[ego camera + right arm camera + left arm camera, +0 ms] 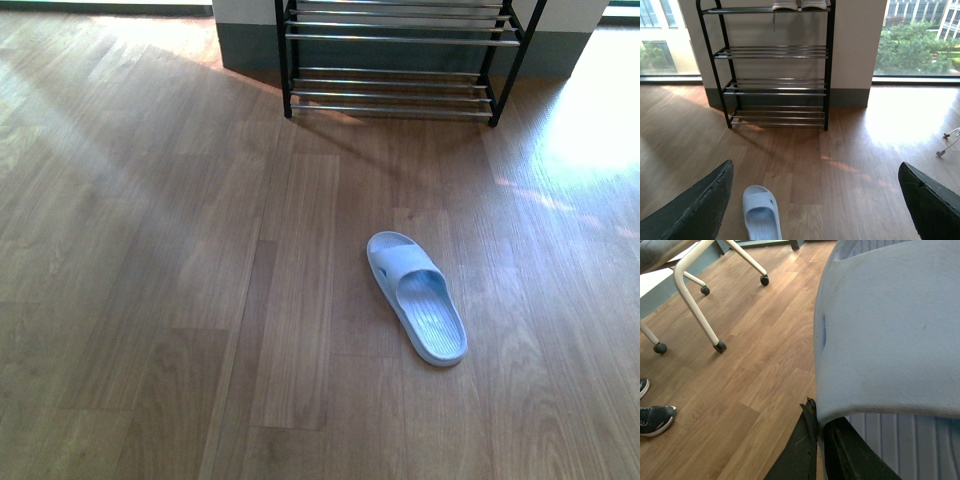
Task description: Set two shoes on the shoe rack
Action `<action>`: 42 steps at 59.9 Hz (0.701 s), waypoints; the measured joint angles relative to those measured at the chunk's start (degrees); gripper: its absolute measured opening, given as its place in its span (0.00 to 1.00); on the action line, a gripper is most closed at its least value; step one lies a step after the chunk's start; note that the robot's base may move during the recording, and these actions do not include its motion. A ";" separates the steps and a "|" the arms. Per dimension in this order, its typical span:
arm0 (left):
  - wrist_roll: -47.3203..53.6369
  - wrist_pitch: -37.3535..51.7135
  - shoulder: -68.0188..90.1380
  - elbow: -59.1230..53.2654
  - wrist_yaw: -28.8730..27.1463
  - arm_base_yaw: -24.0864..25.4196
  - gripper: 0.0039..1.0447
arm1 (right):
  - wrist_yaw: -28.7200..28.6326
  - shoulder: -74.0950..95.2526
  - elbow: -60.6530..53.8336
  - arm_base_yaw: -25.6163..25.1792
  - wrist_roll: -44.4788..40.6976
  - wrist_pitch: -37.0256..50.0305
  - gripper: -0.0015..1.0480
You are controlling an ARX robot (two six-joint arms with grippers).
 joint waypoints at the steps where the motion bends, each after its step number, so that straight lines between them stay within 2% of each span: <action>1: 0.02 0.00 0.02 -0.02 0.04 0.02 0.01 | 0.00 0.00 0.00 0.00 0.00 0.00 0.91; 42: 0.15 0.00 -0.02 -0.02 -0.15 0.28 0.01 | -0.22 0.00 0.00 0.00 0.00 0.00 0.91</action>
